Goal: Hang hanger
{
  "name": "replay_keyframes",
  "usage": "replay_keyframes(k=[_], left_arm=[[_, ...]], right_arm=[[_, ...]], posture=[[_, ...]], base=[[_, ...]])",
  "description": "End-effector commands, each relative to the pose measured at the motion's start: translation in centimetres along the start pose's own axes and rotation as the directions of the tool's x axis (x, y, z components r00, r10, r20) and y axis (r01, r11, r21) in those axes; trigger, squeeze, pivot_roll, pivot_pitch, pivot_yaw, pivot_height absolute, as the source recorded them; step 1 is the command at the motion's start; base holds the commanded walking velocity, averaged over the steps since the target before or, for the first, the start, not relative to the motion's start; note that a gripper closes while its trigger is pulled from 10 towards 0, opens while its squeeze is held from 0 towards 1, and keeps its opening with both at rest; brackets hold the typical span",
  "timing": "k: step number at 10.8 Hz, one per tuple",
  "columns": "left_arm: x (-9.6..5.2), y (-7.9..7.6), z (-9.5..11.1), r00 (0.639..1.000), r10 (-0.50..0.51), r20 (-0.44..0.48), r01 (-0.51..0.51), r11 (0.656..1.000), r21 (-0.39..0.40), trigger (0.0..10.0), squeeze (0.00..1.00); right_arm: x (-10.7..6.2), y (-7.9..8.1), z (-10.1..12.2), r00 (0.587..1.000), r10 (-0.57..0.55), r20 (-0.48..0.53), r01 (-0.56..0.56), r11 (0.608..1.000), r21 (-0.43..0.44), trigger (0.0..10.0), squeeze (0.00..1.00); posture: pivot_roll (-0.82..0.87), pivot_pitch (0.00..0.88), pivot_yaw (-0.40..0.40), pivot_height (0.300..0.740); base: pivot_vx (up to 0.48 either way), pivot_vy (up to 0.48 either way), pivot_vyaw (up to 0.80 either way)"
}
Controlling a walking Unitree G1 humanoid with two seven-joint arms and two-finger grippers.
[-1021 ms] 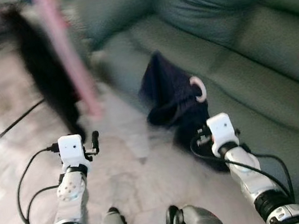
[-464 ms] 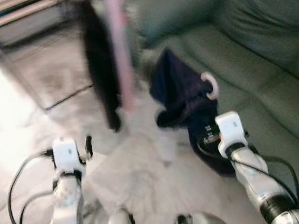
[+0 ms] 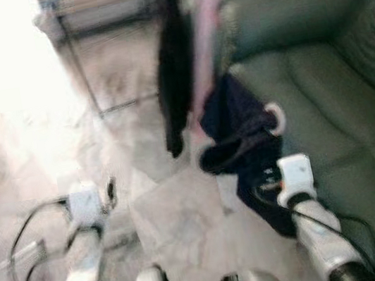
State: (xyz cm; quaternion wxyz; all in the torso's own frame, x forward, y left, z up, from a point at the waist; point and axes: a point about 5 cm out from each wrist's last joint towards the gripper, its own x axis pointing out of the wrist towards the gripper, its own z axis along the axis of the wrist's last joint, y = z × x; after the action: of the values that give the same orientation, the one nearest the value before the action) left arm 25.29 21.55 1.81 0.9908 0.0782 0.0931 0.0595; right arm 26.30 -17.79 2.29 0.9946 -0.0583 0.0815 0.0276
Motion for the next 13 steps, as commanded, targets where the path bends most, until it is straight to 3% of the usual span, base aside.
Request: replay_keyframes(k=[1, 3, 7, 8, 10, 11, 13], left_arm=[[-0.1, -0.6, 0.0, 1.000, -0.015, -0.001, 0.015, 1.000, -0.007, 10.0, 0.00], [-0.1, -1.3, 0.2, 0.999, -0.040, 0.005, 0.040, 0.999, 0.002, 10.0, 0.00], [0.5, -0.8, 0.9, 1.000, -0.010, 0.015, 0.010, 1.000, -0.009, 10.0, 0.00], [0.5, -0.8, 0.9, 1.000, -0.005, 0.019, 0.005, 1.000, -0.009, 10.0, 0.00], [0.4, -1.4, 1.2, 0.998, -0.046, 0.051, 0.046, 0.999, -0.009, 10.0, 0.00], [0.5, -1.5, 1.4, 0.996, -0.059, 0.060, 0.061, 0.998, -0.027, 10.0, 0.00], [0.9, -1.3, 1.8, 0.996, -0.050, 0.068, 0.052, 0.998, -0.036, 10.0, 0.00]], right_arm=[[-0.2, -0.8, 0.4, 0.999, -0.028, 0.026, 0.028, 1.000, 0.003, 10.0, 0.00], [-0.3, -0.8, 0.1, 0.999, -0.042, 0.005, 0.041, 0.998, 0.057, 10.0, 0.00], [0.2, -0.7, 0.9, 0.999, -0.035, 0.028, 0.033, 0.998, 0.054, 10.0, 0.00], [0.1, -0.4, 1.2, 0.998, 0.018, 0.058, -0.028, 0.983, 0.180, 10.0, 0.00], [0.6, -0.9, 0.8, 1.000, -0.005, 0.004, 0.004, 0.990, 0.140, 10.0, 0.00], [0.8, -0.6, 0.9, 1.000, 0.014, -0.001, -0.013, 0.990, 0.143, 10.0, 0.00], [1.1, 0.0, 1.4, 1.000, 0.007, 0.009, -0.008, 0.998, 0.061, 10.0, 0.00]], posture=[[-0.04, 0.150, -0.059, 0.740], [-0.04, 0.150, -0.059, 0.740], [-0.04, 0.153, -0.058, 0.740], [-0.04, 0.152, -0.057, 0.740], [-0.04, 0.153, -0.058, 0.740], [-0.04, 0.153, -0.058, 0.740], [-0.04, 0.149, -0.063, 0.740]], base=[[0.000, 0.000, 0.79], [0.000, 0.000, 0.79], [0.000, 0.000, 0.80], [0.000, 0.000, 0.00], [0.142, 0.157, 0.00], [0.326, 0.352, 0.00], [0.332, 0.347, 0.00]])
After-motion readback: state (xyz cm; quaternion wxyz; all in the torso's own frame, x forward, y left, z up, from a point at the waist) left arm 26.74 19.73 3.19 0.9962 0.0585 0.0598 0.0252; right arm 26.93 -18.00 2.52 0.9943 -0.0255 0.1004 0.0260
